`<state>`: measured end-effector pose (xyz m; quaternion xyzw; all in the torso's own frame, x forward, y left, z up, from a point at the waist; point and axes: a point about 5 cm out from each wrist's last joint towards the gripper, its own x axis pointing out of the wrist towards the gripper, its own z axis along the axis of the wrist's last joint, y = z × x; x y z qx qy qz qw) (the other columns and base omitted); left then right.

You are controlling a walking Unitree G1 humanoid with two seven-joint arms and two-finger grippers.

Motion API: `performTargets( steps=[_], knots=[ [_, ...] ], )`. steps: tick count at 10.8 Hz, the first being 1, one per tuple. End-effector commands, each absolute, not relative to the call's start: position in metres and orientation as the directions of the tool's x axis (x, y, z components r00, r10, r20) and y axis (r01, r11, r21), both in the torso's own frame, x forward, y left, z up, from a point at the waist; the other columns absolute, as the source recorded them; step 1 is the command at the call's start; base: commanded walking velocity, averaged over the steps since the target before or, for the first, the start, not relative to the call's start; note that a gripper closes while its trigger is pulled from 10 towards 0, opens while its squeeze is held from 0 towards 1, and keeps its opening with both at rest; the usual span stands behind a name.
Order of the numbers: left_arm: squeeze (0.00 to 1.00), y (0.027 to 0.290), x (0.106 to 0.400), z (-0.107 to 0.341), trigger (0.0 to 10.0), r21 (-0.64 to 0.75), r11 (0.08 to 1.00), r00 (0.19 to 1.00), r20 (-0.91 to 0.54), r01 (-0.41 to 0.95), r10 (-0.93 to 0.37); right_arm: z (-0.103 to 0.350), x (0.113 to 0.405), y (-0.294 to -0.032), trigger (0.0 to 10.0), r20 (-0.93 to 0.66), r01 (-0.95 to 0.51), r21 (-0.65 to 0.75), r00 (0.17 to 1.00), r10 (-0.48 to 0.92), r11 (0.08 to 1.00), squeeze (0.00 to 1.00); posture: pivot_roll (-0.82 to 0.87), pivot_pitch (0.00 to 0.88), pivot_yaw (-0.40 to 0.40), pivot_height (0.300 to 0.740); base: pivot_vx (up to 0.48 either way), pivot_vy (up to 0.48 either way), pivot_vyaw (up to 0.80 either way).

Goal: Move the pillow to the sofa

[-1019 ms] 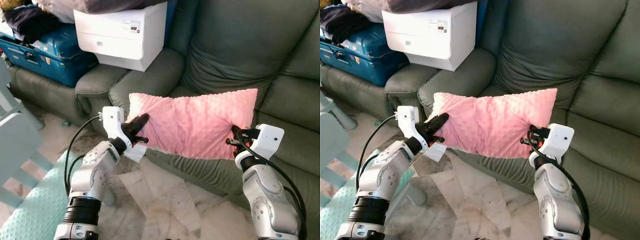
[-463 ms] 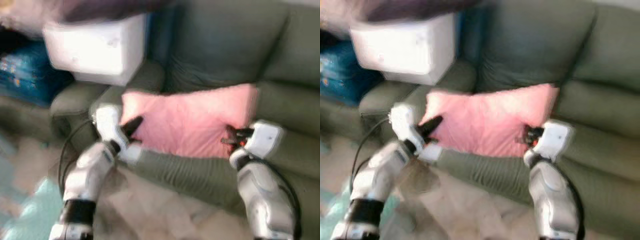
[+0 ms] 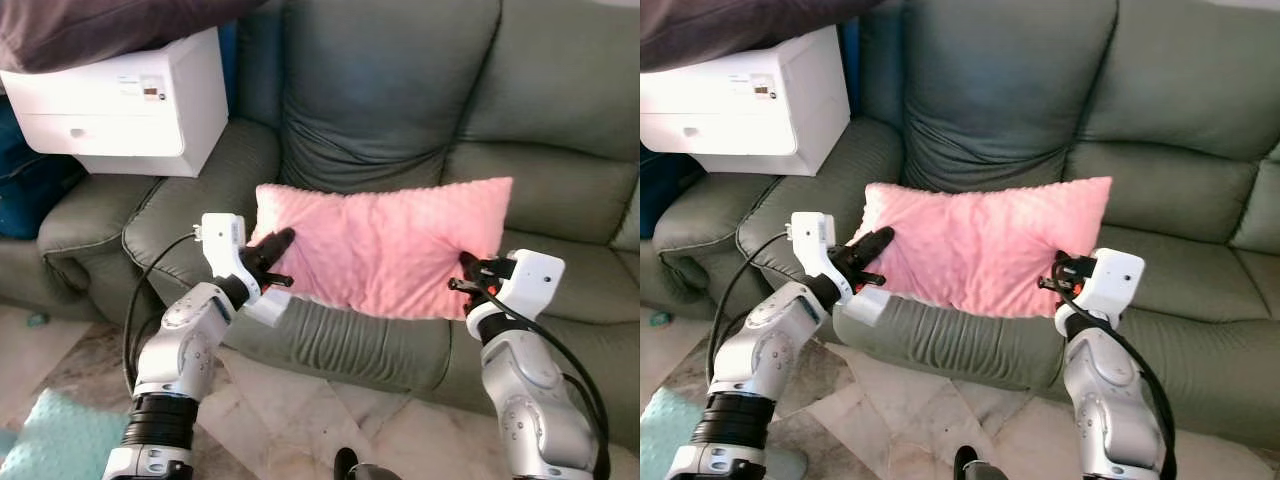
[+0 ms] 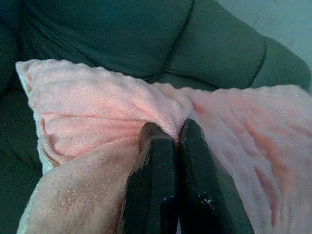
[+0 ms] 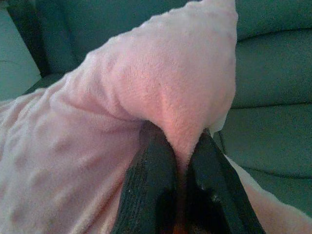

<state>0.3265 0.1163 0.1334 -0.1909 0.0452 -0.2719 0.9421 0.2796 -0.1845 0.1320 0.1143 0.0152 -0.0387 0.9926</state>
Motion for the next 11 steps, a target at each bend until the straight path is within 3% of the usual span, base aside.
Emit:
performTargets(
  steps=[1, 9, 11],
  knots=[
    [0.0, 0.1118, 0.3266, 0.141, 10.0, -0.36, 0.767, 0.831, 0.046, 0.532, -0.554, 0.1374, 0.2797, -0.1868, 10.0, -0.013, 0.085, 0.222, 0.996, -0.084, 0.971, 0.0, -0.17, 0.1, -0.023, 0.74, 0.0, 0.0, 0.0],
    [0.0, 0.1131, 0.3255, 0.1397, 10.0, -0.361, 0.771, 0.834, 0.034, 0.524, -0.551, 0.1363, 0.2798, -0.1854, 10.0, -0.017, 0.084, 0.224, 0.996, -0.082, 0.971, 0.0, -0.16, 0.105, -0.021, 0.74, 0.0, 0.0, 0.0],
    [0.0, 0.1132, 0.3252, 0.1393, 10.0, -0.362, 0.772, 0.835, 0.032, 0.522, -0.549, 0.1353, 0.28, -0.1854, 10.0, -0.027, 0.085, 0.225, 0.996, -0.081, 0.971, 0.0, -0.16, 0.106, -0.022, 0.74, 0.0, 0.0, -0.6]
  ],
)
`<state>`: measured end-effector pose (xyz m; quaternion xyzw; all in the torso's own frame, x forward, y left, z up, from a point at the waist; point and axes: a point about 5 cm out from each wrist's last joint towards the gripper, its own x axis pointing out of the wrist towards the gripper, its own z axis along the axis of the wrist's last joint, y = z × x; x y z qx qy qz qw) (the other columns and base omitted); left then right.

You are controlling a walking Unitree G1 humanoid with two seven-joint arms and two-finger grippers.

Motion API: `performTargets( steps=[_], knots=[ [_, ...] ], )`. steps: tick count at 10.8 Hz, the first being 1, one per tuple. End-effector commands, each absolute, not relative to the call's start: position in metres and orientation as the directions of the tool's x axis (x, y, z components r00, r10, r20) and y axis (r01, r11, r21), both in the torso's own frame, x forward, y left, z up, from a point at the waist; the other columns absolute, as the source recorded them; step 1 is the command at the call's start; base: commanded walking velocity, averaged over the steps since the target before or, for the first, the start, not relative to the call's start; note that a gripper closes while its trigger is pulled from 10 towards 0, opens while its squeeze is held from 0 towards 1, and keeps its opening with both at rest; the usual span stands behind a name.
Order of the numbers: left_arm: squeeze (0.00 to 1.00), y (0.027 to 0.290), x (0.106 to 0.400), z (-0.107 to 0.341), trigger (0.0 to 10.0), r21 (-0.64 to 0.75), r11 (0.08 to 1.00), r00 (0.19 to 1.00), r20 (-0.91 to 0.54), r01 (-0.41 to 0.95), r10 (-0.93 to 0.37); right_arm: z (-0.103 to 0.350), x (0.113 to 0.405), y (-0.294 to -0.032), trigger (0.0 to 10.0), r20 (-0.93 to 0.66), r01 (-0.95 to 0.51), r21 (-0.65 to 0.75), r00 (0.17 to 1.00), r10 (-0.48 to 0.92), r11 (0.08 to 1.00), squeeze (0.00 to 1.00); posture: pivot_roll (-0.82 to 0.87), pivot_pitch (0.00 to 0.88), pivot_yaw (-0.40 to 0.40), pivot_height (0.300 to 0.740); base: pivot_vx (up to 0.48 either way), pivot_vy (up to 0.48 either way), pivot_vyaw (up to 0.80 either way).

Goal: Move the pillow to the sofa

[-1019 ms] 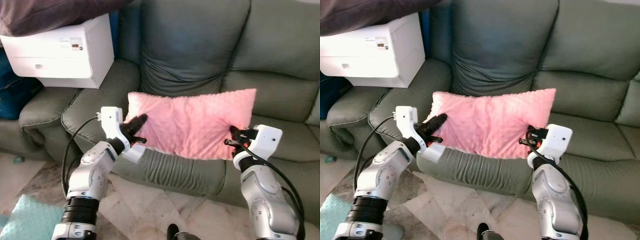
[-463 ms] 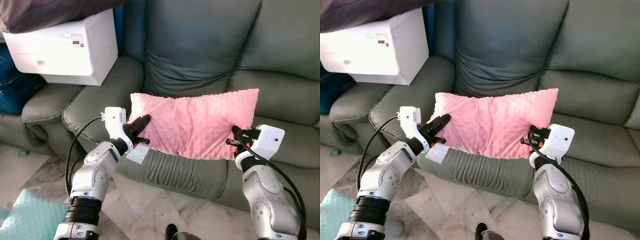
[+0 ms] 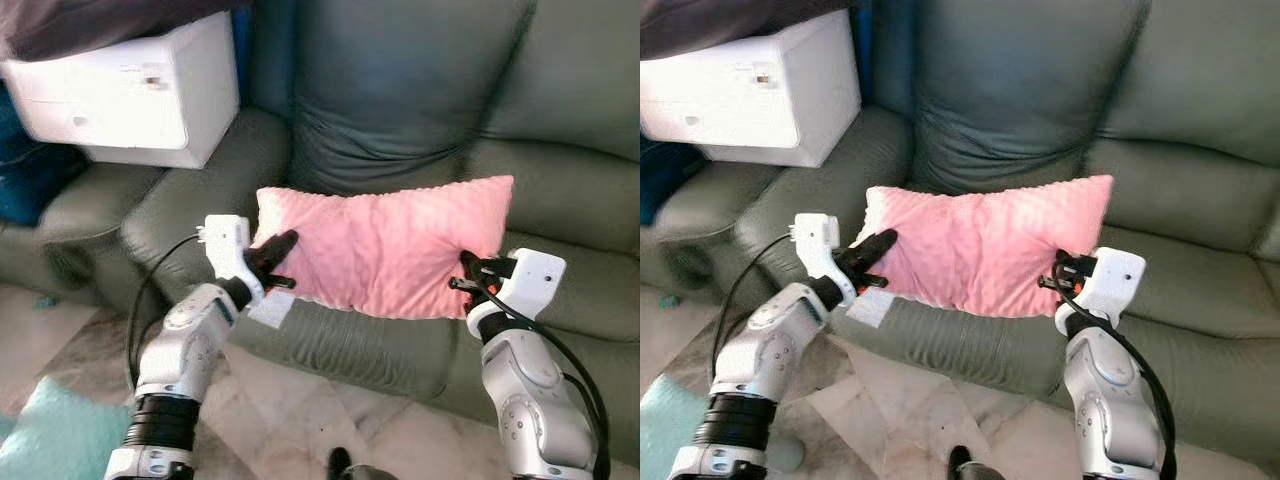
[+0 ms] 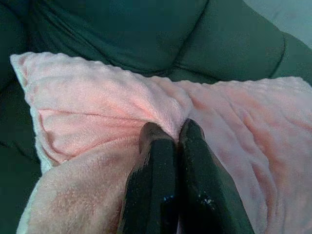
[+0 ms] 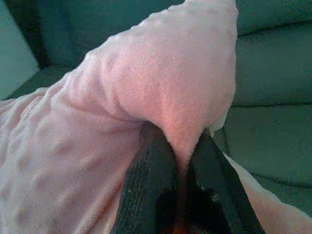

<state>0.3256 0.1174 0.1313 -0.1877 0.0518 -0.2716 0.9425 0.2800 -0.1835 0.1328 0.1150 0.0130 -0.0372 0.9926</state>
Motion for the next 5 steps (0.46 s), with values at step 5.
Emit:
performTargets(
  steps=[5],
  knots=[
    [0.0, 0.1129, 0.3253, 0.1398, 10.0, -0.36, 0.769, 0.832, 0.038, 0.528, -0.553, 0.1353, 0.2798, -0.1854, 10.0, -0.025, 0.085, 0.223, 0.996, -0.082, 0.971, 0.0, -0.16, 0.107, -0.022, 0.74, 0.0, 0.0, -0.64]
  ],
)
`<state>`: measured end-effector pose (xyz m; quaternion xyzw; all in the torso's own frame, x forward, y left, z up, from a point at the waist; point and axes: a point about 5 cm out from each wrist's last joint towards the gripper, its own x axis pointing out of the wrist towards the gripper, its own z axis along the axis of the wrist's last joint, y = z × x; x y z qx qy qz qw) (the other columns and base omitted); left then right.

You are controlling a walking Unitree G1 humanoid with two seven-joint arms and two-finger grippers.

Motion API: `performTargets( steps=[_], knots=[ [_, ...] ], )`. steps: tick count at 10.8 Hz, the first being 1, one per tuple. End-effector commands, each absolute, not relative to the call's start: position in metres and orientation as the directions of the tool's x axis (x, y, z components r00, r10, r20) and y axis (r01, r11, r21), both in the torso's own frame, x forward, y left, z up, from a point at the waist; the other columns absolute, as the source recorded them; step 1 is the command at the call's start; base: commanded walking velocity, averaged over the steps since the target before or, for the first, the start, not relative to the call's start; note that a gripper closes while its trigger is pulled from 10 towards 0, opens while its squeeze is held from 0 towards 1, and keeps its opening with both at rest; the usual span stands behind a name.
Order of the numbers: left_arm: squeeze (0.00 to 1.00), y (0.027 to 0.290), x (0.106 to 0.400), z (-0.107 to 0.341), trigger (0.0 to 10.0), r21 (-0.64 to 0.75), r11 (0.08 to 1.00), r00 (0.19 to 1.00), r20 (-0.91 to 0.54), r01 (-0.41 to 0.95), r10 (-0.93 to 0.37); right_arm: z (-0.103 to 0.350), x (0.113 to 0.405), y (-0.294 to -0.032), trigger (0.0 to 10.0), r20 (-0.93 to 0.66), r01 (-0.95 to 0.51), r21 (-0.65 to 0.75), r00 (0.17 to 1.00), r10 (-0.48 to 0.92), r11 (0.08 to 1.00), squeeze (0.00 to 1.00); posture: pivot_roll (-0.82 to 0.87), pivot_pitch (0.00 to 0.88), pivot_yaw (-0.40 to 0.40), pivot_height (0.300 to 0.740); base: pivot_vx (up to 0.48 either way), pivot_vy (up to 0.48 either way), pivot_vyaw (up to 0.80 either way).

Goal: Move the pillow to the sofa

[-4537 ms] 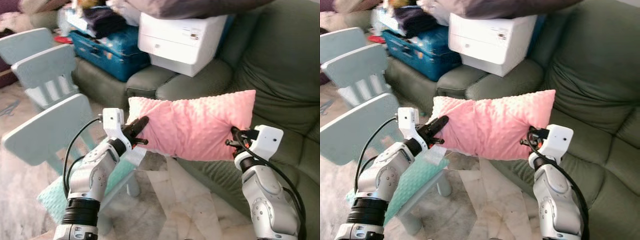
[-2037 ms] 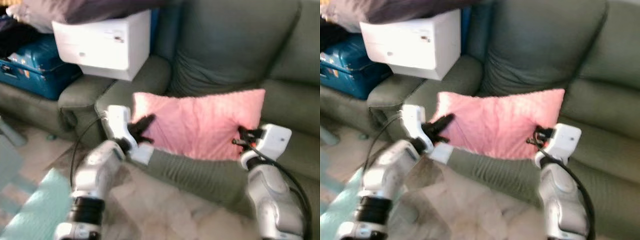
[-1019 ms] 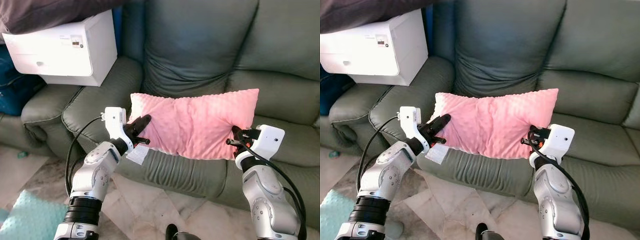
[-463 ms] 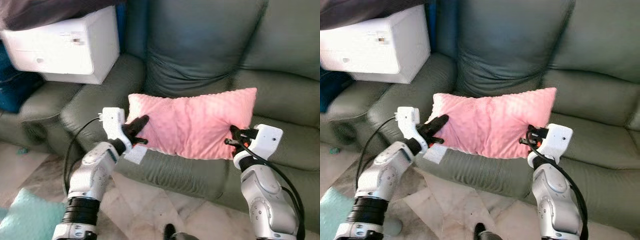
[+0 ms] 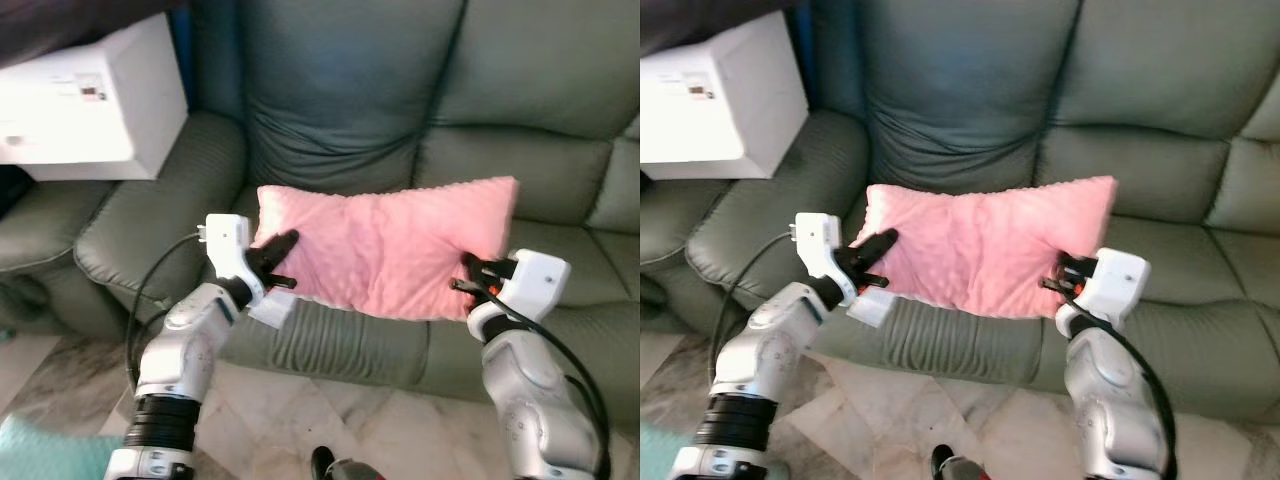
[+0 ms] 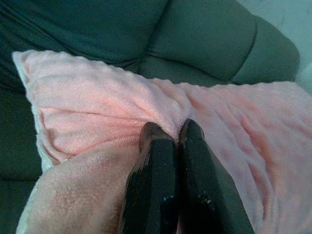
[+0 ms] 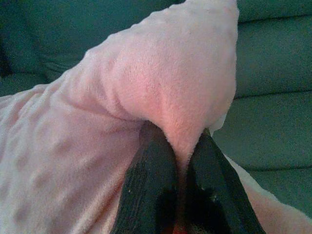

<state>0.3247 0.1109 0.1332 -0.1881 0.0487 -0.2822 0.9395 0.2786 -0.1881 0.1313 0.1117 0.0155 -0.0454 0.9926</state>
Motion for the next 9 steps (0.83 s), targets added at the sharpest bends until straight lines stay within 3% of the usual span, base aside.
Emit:
performTargets(
  steps=[1, 8, 9],
  knots=[
    [0.0, 0.1127, 0.3254, 0.14, 10.0, -0.358, 0.769, 0.831, 0.039, 0.529, -0.554, 0.1355, 0.2799, -0.1855, 10.0, -0.023, 0.084, 0.223, 0.996, -0.081, 0.971, 0.0, -0.16, 0.107, -0.022, 0.74, 0.0, 0.0, 0.0],
    [0.0, 0.1119, 0.3263, 0.1359, 10.0, -0.38, 0.777, 0.839, -0.001, 0.503, -0.544, 0.1331, 0.2794, -0.1854, 10.0, -0.033, 0.084, 0.226, 0.996, -0.079, 0.97, 0.0, -0.16, 0.105, -0.023, 0.74, 0.0, 0.0, 0.0],
    [0.0, 0.1112, 0.3262, 0.136, 10.0, -0.384, 0.774, 0.838, -0.002, 0.503, -0.545, 0.1332, 0.2796, -0.186, 10.0, -0.032, 0.085, 0.225, 0.996, -0.079, 0.971, 0.0, -0.16, 0.103, -0.024, 0.74, 0.0, -0.319, 0.0]
  ],
)
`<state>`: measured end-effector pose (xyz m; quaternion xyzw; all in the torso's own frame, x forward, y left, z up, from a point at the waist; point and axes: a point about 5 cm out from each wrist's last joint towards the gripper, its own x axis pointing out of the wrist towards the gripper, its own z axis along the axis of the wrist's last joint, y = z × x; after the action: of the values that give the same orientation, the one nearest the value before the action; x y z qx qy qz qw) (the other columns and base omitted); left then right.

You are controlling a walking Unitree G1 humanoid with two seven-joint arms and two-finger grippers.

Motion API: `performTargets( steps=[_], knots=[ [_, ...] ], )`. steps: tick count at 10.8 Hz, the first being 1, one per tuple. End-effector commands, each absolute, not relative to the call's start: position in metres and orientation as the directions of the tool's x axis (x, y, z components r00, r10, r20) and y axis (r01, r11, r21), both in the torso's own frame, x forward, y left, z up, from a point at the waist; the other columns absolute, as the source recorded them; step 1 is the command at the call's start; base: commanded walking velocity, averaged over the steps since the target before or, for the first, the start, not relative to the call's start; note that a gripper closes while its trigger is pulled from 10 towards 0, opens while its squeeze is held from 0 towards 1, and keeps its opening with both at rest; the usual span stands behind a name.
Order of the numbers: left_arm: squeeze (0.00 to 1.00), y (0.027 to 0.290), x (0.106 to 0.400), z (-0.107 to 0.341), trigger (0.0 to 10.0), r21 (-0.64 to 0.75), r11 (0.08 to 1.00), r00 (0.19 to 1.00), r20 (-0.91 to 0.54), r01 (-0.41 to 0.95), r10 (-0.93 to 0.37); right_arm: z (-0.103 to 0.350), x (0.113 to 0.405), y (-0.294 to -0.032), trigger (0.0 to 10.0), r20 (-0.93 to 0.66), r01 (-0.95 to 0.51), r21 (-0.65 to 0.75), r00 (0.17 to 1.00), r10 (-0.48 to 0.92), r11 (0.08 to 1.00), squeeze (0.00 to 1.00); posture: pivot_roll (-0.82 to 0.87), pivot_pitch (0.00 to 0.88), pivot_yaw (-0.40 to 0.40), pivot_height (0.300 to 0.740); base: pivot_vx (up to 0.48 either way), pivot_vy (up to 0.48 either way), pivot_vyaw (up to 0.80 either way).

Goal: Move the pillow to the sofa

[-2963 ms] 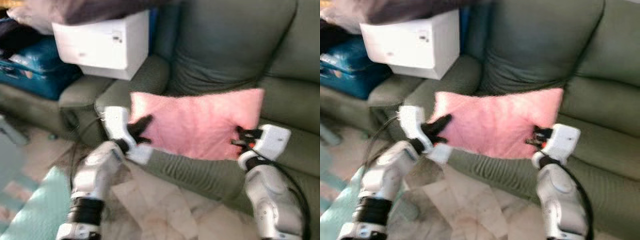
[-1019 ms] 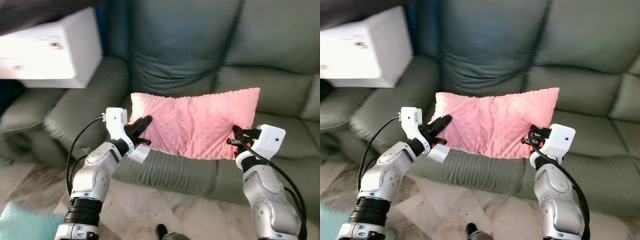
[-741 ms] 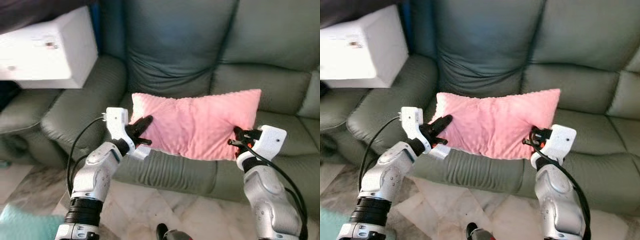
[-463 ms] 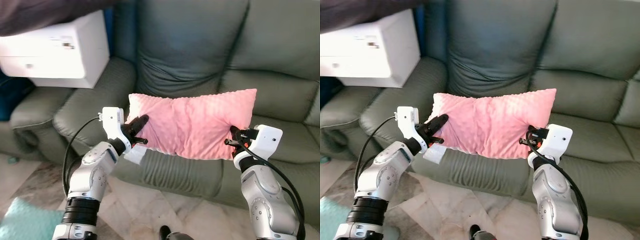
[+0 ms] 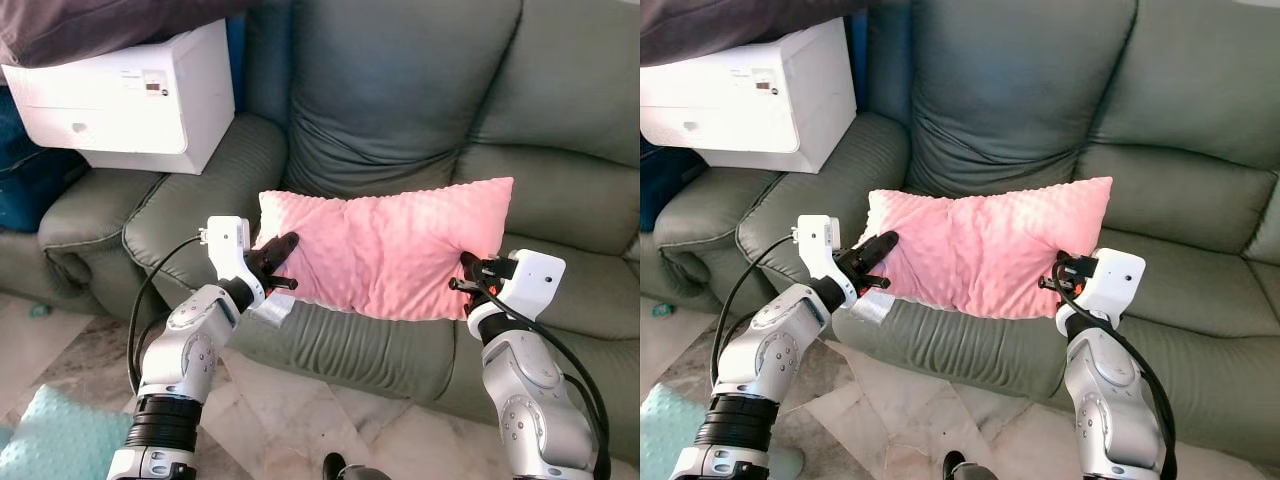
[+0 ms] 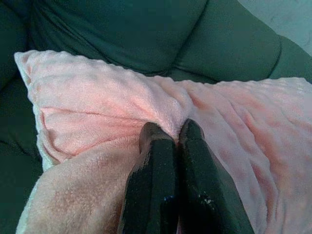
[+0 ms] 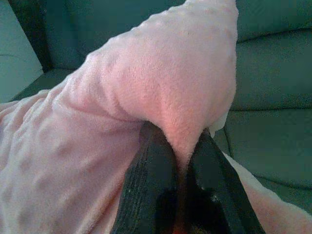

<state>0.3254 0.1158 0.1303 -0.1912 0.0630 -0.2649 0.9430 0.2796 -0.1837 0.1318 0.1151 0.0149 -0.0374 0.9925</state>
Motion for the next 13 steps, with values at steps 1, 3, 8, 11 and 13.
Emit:
performTargets(
  steps=[1, 3, 8, 11, 13],
  knots=[
    [0.0, 0.1111, 0.3263, 0.136, 10.0, -0.387, 0.773, 0.837, -0.002, 0.503, -0.546, 0.1333, 0.2798, -0.1862, 10.0, -0.032, 0.085, 0.225, 0.996, -0.08, 0.971, 0.0, -0.16, 0.102, -0.025, 0.74, 0.0, -0.315, 0.0],
    [0.0, 0.111, 0.3262, 0.136, 10.0, -0.386, 0.773, 0.837, 0.0, 0.504, -0.547, 0.1328, 0.2796, -0.1863, 10.0, -0.034, 0.084, 0.224, 0.996, -0.078, 0.971, 0.0, -0.16, 0.1, -0.025, 0.74, 0.0, -0.156, 0.0],
    [0.0, 0.1111, 0.3265, 0.1363, 10.0, -0.396, 0.771, 0.84, 0.001, 0.499, -0.543, 0.1323, 0.2797, -0.1864, 10.0, -0.038, 0.086, 0.224, 0.996, -0.079, 0.971, 0.0, -0.16, 0.104, -0.025, 0.74, 0.0, 0.0, 0.0],
    [0.0, 0.1119, 0.3269, 0.1362, 10.0, -0.4, 0.773, 0.844, 0.0, 0.492, -0.537, 0.1321, 0.28, -0.1861, 10.0, -0.037, 0.084, 0.225, 0.996, -0.077, 0.971, 0.0, -0.16, 0.104, -0.025, 0.74, 0.0, 0.0, 0.0],
    [0.0, 0.1123, 0.327, 0.1365, 10.0, -0.404, 0.774, 0.847, 0.004, 0.488, -0.532, 0.132, 0.2799, -0.1865, 10.0, -0.039, 0.085, 0.225, 0.996, -0.078, 0.971, 0.0, -0.16, 0.104, -0.027, 0.74, 0.0, 0.0, 0.0]
  ],
)
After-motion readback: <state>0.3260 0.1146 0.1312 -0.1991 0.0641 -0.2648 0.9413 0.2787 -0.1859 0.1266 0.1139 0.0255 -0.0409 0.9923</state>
